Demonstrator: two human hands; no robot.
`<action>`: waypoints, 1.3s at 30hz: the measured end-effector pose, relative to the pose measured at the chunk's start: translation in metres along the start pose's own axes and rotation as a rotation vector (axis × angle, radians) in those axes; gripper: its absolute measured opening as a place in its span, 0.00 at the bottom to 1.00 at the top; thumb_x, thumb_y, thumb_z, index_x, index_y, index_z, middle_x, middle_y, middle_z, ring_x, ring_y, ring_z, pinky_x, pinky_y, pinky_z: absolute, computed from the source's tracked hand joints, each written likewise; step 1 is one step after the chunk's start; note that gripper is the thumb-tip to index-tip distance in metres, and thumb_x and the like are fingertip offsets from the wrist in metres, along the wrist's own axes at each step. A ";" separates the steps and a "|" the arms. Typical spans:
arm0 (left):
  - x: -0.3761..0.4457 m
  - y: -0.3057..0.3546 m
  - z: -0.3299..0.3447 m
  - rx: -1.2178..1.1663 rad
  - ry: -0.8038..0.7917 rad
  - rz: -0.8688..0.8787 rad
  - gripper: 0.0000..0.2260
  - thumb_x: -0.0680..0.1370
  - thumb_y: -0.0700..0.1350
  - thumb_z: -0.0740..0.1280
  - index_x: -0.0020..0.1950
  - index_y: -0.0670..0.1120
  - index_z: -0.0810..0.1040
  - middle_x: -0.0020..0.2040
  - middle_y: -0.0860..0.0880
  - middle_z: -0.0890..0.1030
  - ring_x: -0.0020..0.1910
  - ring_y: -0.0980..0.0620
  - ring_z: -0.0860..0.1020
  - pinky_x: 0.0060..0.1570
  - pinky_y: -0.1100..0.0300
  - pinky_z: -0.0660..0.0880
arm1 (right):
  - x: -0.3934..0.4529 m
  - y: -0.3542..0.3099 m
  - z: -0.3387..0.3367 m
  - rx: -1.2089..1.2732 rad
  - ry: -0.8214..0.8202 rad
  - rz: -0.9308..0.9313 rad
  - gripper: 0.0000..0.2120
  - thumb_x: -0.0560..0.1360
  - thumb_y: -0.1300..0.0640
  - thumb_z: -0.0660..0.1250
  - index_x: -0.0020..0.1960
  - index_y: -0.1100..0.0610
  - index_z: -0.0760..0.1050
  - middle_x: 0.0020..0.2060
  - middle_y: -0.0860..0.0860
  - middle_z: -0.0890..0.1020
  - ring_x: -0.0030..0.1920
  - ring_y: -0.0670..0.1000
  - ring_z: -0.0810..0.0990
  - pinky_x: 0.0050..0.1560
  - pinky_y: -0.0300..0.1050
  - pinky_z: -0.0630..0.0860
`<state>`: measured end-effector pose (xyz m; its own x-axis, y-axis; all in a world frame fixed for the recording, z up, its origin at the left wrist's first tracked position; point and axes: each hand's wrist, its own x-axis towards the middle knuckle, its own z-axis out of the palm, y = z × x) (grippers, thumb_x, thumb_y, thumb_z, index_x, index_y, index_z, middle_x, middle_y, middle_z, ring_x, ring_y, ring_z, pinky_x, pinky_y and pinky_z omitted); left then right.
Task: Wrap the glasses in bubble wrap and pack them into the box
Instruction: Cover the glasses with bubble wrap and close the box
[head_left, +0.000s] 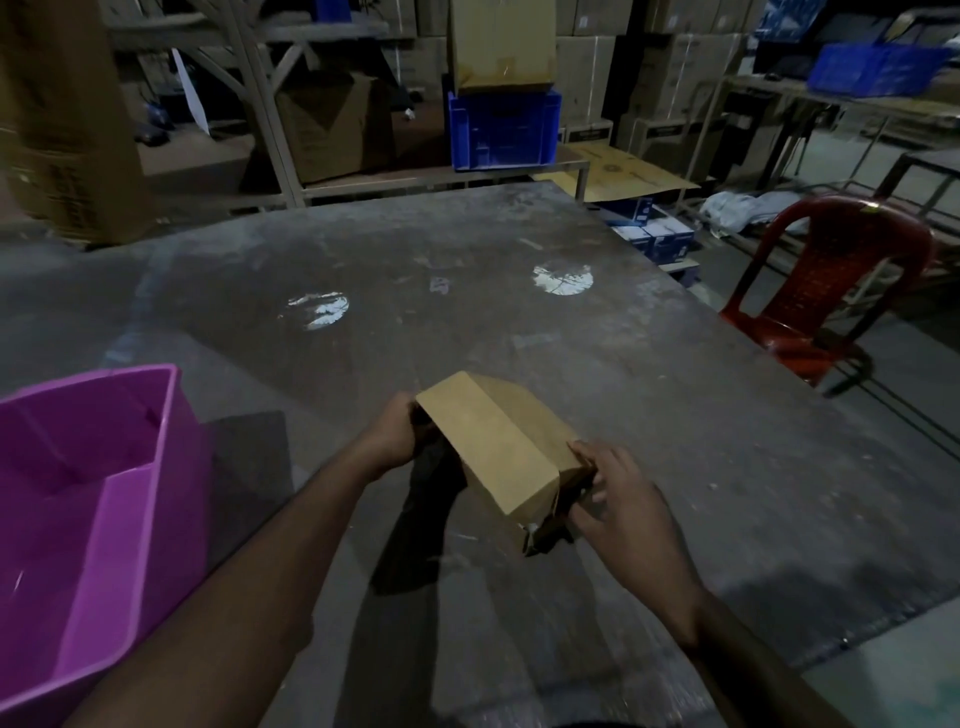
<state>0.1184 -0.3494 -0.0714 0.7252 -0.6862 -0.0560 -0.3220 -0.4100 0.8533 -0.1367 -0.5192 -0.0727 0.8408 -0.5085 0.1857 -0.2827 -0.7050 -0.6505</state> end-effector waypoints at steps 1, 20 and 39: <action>-0.001 0.005 -0.002 -0.092 0.002 -0.040 0.09 0.80 0.30 0.63 0.44 0.38 0.80 0.40 0.45 0.81 0.39 0.56 0.78 0.44 0.57 0.77 | -0.001 0.001 0.001 -0.003 0.004 -0.017 0.30 0.72 0.59 0.76 0.71 0.46 0.71 0.62 0.38 0.72 0.55 0.45 0.76 0.51 0.37 0.77; 0.000 0.041 0.011 -0.183 -0.070 -0.131 0.10 0.81 0.50 0.70 0.49 0.45 0.84 0.39 0.50 0.83 0.36 0.56 0.79 0.38 0.61 0.73 | -0.019 -0.015 0.014 -0.313 0.090 -0.023 0.26 0.79 0.49 0.68 0.76 0.50 0.69 0.69 0.48 0.72 0.67 0.49 0.68 0.60 0.36 0.63; -0.036 0.019 0.012 -0.406 0.040 -0.330 0.17 0.76 0.49 0.76 0.52 0.34 0.82 0.43 0.44 0.83 0.43 0.49 0.80 0.40 0.60 0.77 | 0.038 -0.016 0.013 0.773 -0.005 0.541 0.10 0.83 0.56 0.62 0.55 0.52 0.82 0.50 0.51 0.87 0.50 0.52 0.84 0.52 0.50 0.78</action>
<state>0.0787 -0.3399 -0.0594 0.7733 -0.5331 -0.3433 0.1839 -0.3295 0.9261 -0.0942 -0.5209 -0.0644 0.6873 -0.6673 -0.2869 -0.2525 0.1508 -0.9558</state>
